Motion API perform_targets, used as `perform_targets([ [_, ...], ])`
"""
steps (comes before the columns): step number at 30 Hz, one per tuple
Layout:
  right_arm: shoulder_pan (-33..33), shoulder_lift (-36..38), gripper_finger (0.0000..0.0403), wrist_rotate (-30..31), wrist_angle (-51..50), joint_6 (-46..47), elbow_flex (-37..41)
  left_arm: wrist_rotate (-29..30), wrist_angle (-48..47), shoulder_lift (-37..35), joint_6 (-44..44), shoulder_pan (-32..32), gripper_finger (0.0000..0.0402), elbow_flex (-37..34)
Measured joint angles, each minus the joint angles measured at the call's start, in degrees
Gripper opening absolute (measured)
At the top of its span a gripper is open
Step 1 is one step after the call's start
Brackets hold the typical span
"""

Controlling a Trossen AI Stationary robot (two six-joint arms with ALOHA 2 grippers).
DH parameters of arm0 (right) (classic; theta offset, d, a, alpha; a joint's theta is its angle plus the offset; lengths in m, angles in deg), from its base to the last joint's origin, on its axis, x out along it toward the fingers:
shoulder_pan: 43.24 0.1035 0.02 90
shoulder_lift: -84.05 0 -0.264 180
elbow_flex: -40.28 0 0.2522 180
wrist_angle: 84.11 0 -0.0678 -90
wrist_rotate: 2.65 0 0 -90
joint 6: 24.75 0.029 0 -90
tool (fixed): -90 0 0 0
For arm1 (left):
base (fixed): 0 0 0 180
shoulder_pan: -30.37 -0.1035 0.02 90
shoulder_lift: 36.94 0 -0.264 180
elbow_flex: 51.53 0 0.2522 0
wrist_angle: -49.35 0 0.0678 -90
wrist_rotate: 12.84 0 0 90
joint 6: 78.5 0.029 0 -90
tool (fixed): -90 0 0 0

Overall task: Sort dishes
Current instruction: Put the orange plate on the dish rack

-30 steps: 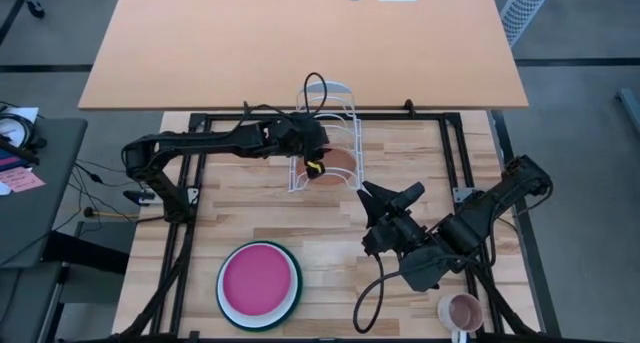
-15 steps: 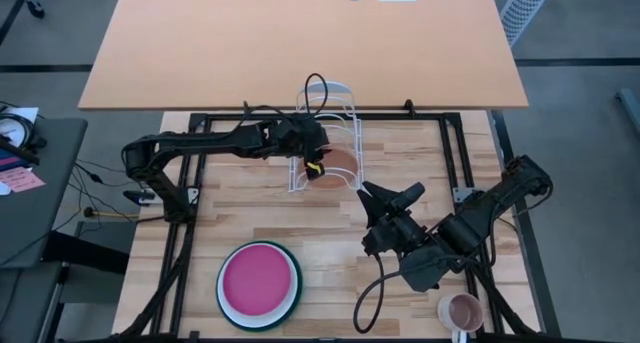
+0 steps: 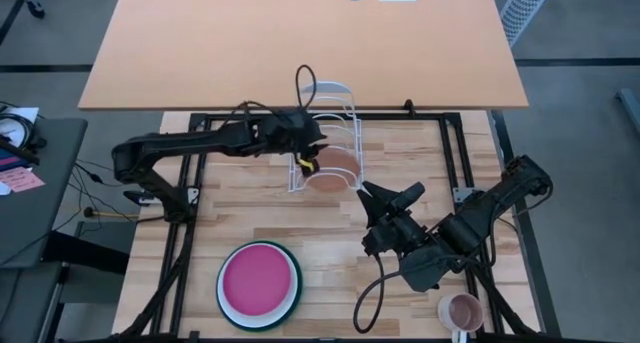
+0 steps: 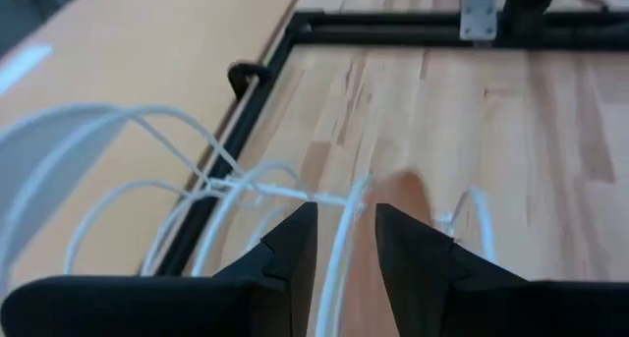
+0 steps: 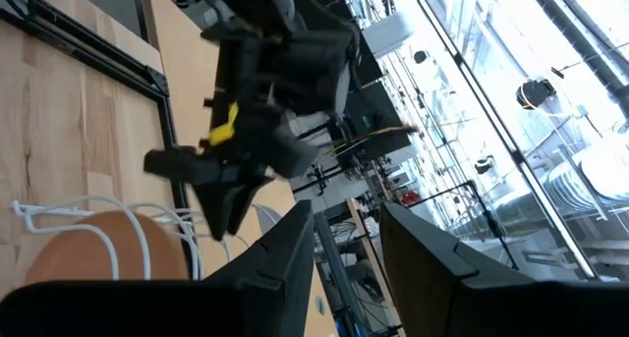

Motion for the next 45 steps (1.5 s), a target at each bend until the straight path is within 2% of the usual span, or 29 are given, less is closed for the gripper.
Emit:
perform_targets([
  [12,0.00,0.02,0.0123,0.01,-0.01,0.00,0.00,-0.04,-5.51,-8.78,-0.72,2.24,0.0101,0.00],
  [23,0.00,0.02,0.0123,0.00,-0.03,0.00,0.00,-0.26,-18.86,-17.55,-4.56,6.09,0.0101,-0.12],
  [30,0.00,0.02,0.0123,0.00,-0.01,0.03,0.00,0.20,-17.00,-26.69,-7.28,10.28,0.0101,-8.77],
  [35,-0.39,0.02,0.0123,-0.01,0.14,1.02,0.00,5.17,-11.71,-33.59,-8.21,10.91,0.0101,-18.53],
  [38,-1.76,0.04,0.0123,-0.02,0.13,3.10,0.00,9.08,-10.12,-36.69,-7.75,10.54,0.0101,-21.53],
  [41,-4.20,0.04,0.0121,-0.49,-0.69,7.33,0.00,9.97,-10.84,-38.76,-8.15,10.42,0.0101,-22.43],
  [43,-6.48,0.10,0.0115,-4.34,-2.98,10.97,-0.02,9.93,-12.31,-39.78,-8.55,10.46,0.0101,-22.40],
  [45,-9.27,0.11,0.0104,-10.90,-6.70,15.55,-0.04,9.89,-13.20,-40.74,-8.89,10.48,0.0101,-22.40],
])
